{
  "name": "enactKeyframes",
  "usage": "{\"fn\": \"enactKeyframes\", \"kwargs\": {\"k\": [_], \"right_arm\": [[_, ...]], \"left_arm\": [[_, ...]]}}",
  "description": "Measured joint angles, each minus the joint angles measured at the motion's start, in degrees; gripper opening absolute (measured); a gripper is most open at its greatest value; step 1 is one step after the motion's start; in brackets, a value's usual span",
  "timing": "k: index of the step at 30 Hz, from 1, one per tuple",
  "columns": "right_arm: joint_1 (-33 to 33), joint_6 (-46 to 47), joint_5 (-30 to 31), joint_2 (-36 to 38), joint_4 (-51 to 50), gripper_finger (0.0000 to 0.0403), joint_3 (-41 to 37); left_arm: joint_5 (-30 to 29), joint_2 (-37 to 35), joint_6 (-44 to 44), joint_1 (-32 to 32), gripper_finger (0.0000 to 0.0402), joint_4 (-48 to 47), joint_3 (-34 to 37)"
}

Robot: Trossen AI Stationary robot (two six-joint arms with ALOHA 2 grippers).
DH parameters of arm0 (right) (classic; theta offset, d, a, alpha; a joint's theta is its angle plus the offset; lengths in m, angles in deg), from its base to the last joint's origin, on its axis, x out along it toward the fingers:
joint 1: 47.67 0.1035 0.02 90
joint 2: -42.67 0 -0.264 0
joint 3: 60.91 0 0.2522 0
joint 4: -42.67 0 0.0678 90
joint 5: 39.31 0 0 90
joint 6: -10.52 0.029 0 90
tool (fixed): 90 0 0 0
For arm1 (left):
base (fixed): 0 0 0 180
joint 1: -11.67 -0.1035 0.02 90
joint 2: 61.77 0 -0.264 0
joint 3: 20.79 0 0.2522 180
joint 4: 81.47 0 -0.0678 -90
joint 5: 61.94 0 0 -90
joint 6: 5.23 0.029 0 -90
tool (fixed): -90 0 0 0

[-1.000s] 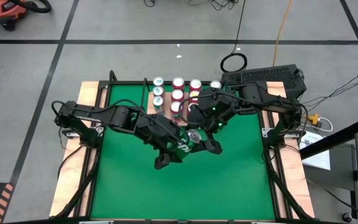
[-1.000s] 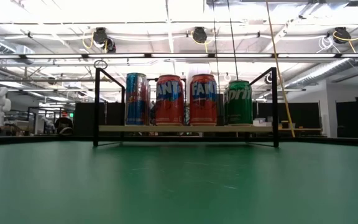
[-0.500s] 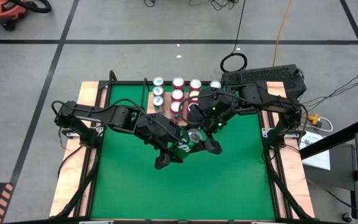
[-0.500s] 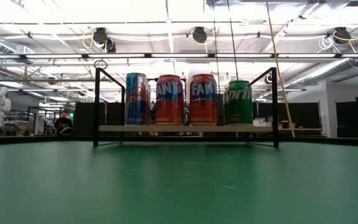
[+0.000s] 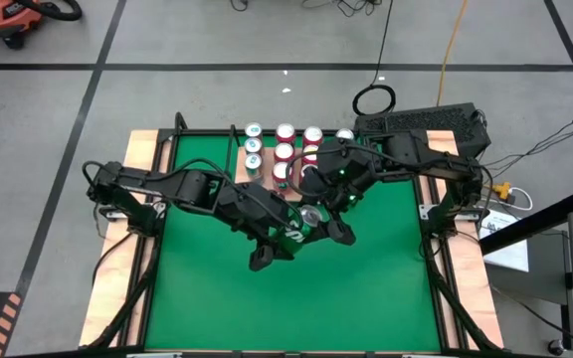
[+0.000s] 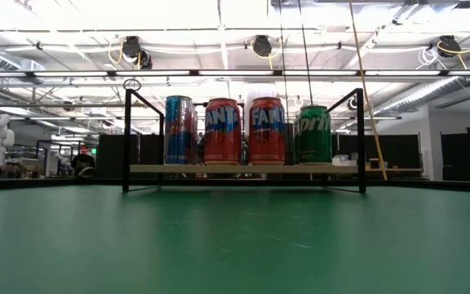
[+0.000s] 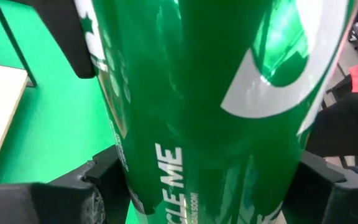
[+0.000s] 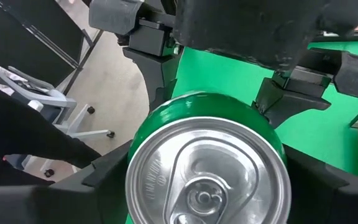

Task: Place canned beverage on shelf
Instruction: Put the green soda can on the shelf aligned with the other green soda cans

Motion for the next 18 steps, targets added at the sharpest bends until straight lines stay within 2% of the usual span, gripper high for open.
{"fn": "enactKeyframes", "kwargs": {"k": [3, 7, 11, 18], "right_arm": [[-0.05, -0.73, 0.08, 0.0, 0.17, 0.03, 0.0], [-0.68, 0.92, 0.88, 0.31, -1.21, 0.0317, 0.0], [-2.0, 0.74, 0.06, 1.38, -2.74, 0.0307, -0.02], [-5.45, -2.24, 0.55, 4.36, -10.2, 0.0299, -0.02]], "left_arm": [[-3.81, 0.0, -1.46, 0.15, 0.0311, 0.03, 0.0], [-9.14, 0.0, -4.46, 0.47, 0.0353, -0.25, 0.0], [-9.46, -0.2, -8.32, 0.46, 0.0392, -0.78, -0.09], [-10.88, -1.95, -12.34, 0.38, 0.0389, -1.8, -0.11]]}}
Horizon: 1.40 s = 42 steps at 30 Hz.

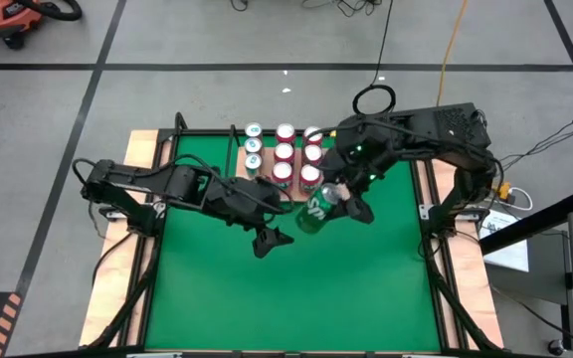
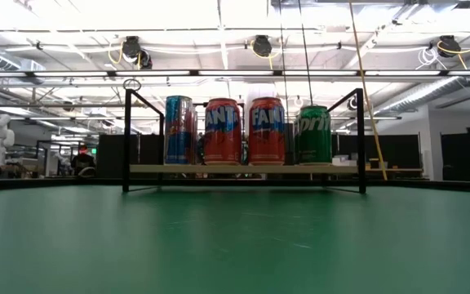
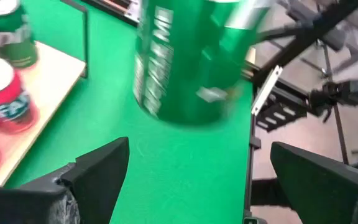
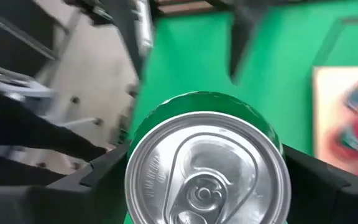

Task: Place canned beverage on shelf
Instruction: Put the green soda can on the shelf aligned with the other green soda cans

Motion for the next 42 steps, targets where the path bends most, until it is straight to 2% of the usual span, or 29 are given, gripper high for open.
{"fn": "enactKeyframes", "kwargs": {"k": [9, 17, 28, 31, 37, 42], "right_arm": [[-5.41, -9.23, 8.46, 1.4, -11.74, 0.03, -0.02], [-9.6, -13.89, 10.02, 1.06, -11.47, 0.0304, -4.09], [-14.97, -16.07, 10.41, 4.88, -11.27, 0.0306, -22.09], [-16.58, -17.35, 13.0, 6.2, -10.43, 0.0306, -27.7], [-19.13, -18.66, 14.39, 7.8, -2.17, 0.0306, -37.46], [-19.45, -18.57, 16.81, 7.75, 2.78, 0.0306, -42.57]], "left_arm": [[-5.67, -3.23, -4.93, -0.02, 0.0388, -6.1, 0.0], [-6.08, -3.28, -8.93, 1.54, 0.0389, -12.4, 0.02], [-9.38, -3.25, -11.35, 4.42, 0.0389, -14.92, 0.04], [-9.89, -3.25, -11.33, 4.48, 0.0389, -14.88, 0.07], [-10.64, -3.25, -9.88, 4.01, 0.0389, -14.74, 0.07], [-10.64, -3.25, -9.76, 3.96, 0.0389, -14.72, 0.09]]}}
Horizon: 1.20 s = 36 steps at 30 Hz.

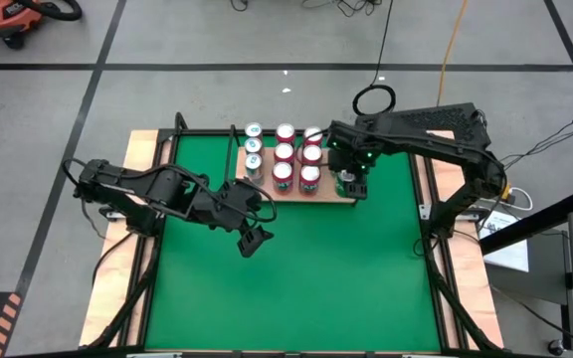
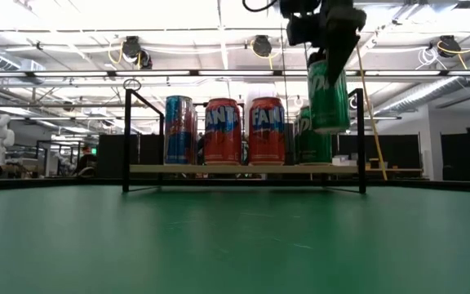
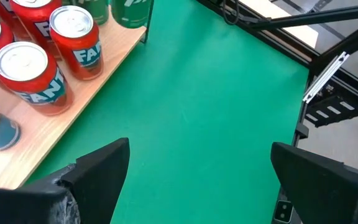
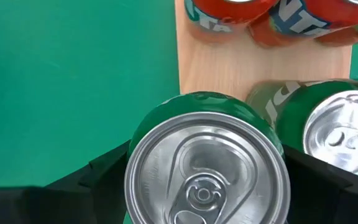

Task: Place canned beverage on shelf
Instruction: Put the green soda can on the shelf aligned with the other green soda cans

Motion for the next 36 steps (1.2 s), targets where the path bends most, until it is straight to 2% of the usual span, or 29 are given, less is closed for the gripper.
{"fn": "enactKeyframes", "kwargs": {"k": [14, 36], "right_arm": [[0.01, 0.26, 0.82, 0.0, 8.83, 0.0306, -6.8], [0.0, 0.04, 2.79, 0.0, 13.67, 0.0306, -12.33]], "left_arm": [[0.0, 0.0, 0.46, 0.02, 0.0389, -0.02, 0.0], [0.0, 0.02, 1.55, 0.02, 0.0389, -0.01, 0.02]]}}
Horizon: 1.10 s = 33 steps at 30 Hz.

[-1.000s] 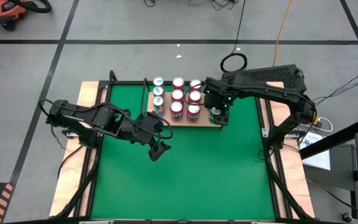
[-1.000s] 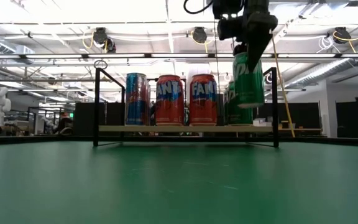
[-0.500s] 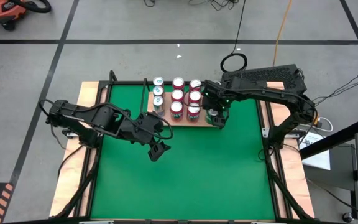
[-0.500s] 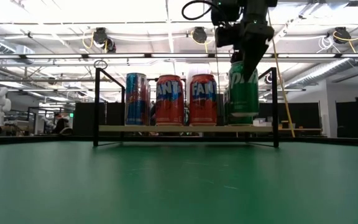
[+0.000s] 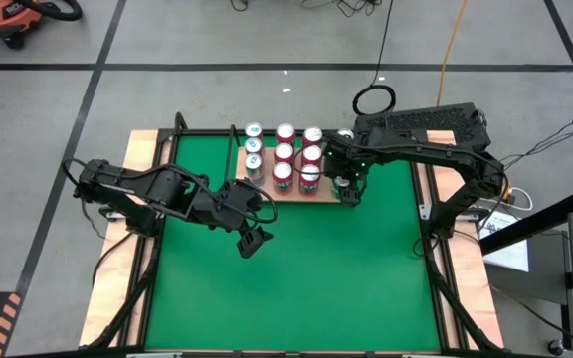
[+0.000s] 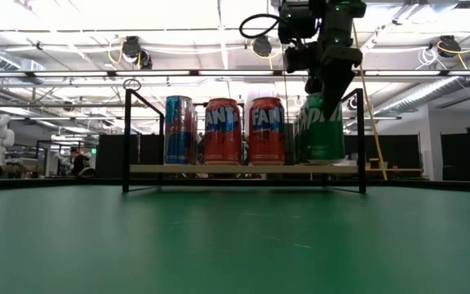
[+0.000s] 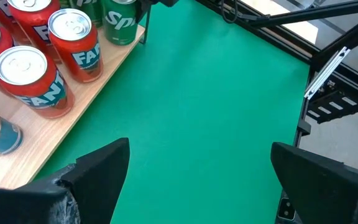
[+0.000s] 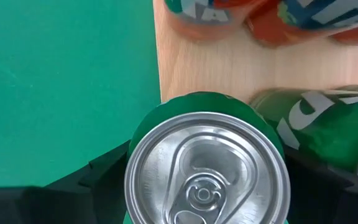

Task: Place canned beverage on shelf
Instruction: Put the green soda can on the shelf aligned with the other green soda cans

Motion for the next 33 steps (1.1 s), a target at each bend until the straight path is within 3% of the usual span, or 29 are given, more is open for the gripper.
{"fn": "enactKeyframes", "kwargs": {"k": [33], "right_arm": [[0.02, 0.48, 2.69, 0.0, 0.89, 0.0336, 0.0]], "left_arm": [[0.47, 0.0, 0.44, 0.0, 0.0389, -1.65, 0.0]]}}
